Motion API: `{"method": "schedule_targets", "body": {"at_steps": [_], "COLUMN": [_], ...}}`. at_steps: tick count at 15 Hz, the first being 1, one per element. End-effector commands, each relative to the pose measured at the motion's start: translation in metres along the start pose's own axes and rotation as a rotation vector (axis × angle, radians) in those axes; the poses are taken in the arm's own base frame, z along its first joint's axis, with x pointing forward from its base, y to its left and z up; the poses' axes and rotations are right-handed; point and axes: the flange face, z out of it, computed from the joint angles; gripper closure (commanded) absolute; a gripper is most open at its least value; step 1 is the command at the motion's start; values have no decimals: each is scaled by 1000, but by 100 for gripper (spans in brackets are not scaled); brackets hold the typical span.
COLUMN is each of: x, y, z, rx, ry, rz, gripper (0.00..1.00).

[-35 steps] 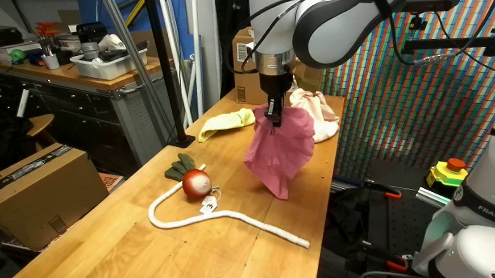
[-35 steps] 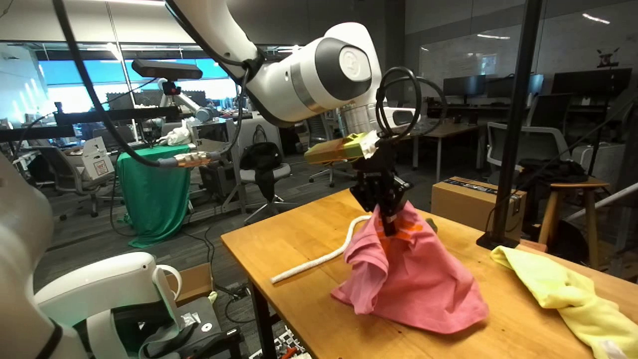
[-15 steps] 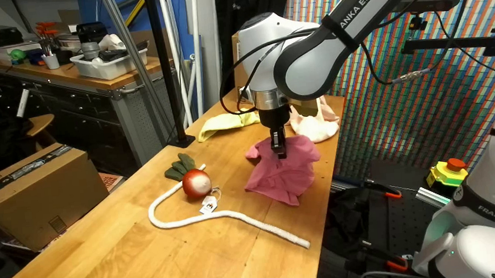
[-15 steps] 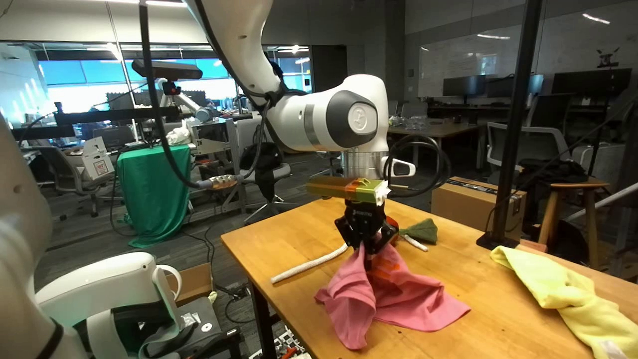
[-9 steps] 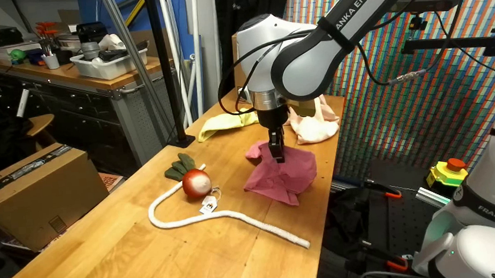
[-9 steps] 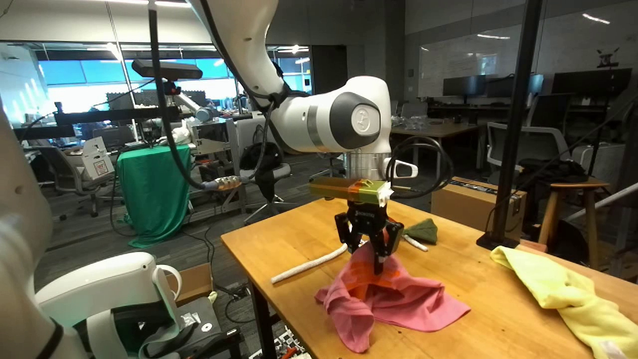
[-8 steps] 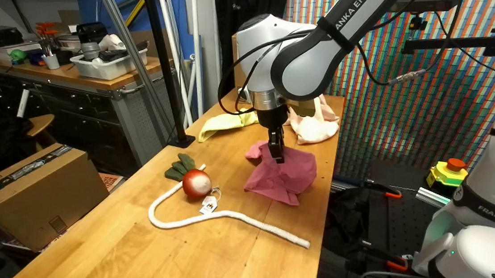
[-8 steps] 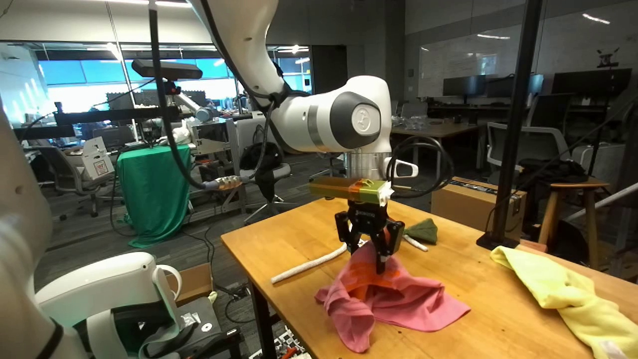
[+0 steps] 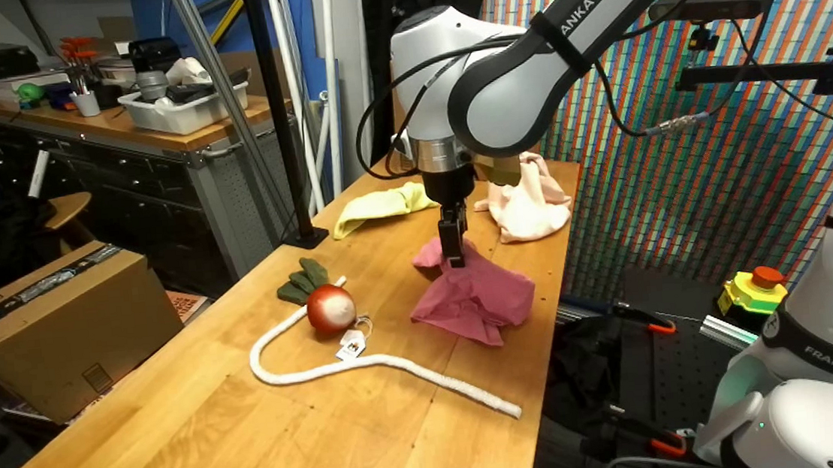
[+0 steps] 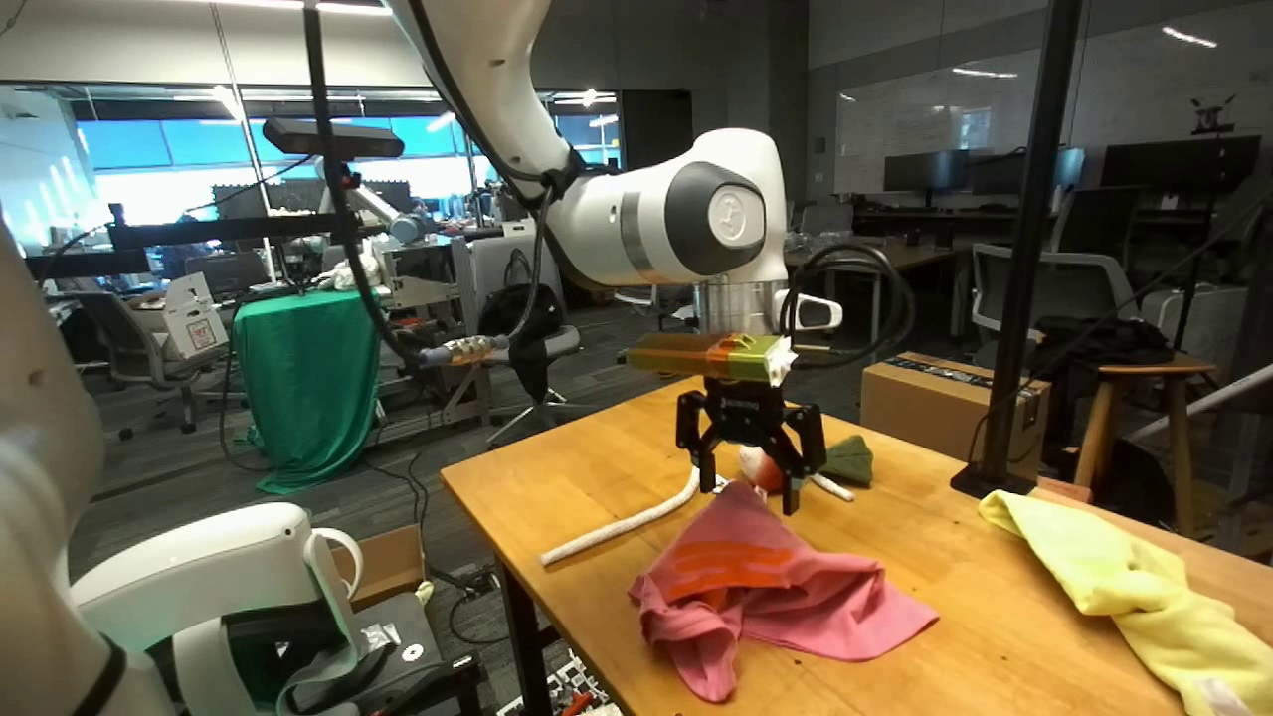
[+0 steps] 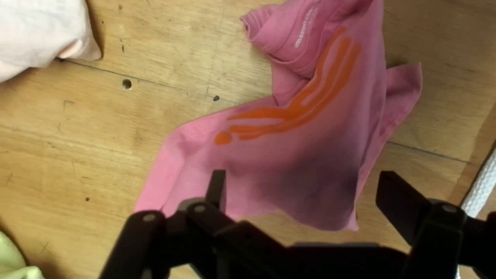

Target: Separate the clothes and the plush toy

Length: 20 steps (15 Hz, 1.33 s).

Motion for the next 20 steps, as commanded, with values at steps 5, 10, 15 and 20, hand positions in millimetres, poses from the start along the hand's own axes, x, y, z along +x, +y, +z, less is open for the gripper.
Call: {"method": "schedule_targets", "body": {"at_steps": [5, 10, 15, 20], "x": [19, 36, 56, 81], "y": [-17, -43, -77, -105], "z": [-32, -40, -42, -32], "rx": [52, 124, 150, 132], "ry": [144, 225, 235, 233], "rz": [-49, -120, -208, -263], "gripper": [0, 0, 0, 0]}}
